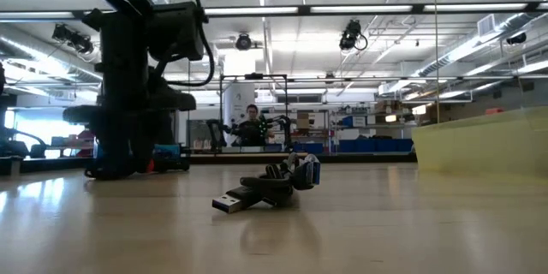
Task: Pick and place USB-C Cables
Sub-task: Put the top black charger cable into the yellow bin
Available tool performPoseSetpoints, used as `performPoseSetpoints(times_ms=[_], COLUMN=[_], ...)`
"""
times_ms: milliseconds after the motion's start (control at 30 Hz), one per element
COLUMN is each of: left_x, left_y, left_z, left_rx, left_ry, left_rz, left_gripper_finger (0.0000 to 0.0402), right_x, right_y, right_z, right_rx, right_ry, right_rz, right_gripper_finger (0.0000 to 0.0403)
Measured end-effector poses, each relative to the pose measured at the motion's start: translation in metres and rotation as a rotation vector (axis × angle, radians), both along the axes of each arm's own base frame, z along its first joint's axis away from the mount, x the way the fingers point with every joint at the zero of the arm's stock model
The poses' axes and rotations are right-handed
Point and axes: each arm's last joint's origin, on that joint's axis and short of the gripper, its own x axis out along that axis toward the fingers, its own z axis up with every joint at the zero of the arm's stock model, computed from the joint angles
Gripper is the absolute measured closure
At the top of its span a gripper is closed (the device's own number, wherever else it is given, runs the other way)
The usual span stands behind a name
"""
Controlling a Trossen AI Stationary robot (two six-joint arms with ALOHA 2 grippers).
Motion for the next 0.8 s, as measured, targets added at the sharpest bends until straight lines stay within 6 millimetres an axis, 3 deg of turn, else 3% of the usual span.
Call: performPoseSetpoints(times_ms=[200, 333, 400, 633, 800], left_x=[0.002, 0.018, 0.028, 0.068, 0.091], left_y=[-0.004, -0.007, -0.006, -0.006, -0.005], left_z=[-0.001, 0.016, 0.028, 0.097, 0.171], left_rx=[-0.059, -0.09, -0.072, 0.04, 0.198], left_ry=[-0.027, -0.111, -0.156, -0.385, -0.611], left_rz=[-0.077, -0.193, -0.257, -0.449, -0.567], left_gripper_finger=[0.0292, 0.0367, 0.0379, 0.0379, 0.0379], right_x=[0.0, 0.0, -0.001, -0.001, 0.013], right_y=[-0.003, -0.008, -0.011, -0.023, -0.023], right_z=[0.0, 0.0, 0.0, 0.002, 0.011], right_rx=[-0.013, -0.016, -0.021, -0.018, 0.01], right_ry=[0.002, -0.004, -0.003, -0.051, -0.196], right_rz=[-0.02, -0.047, -0.072, -0.242, -0.077], right_gripper_finger=[0.021, 0.021, 0.021, 0.021, 0.021])
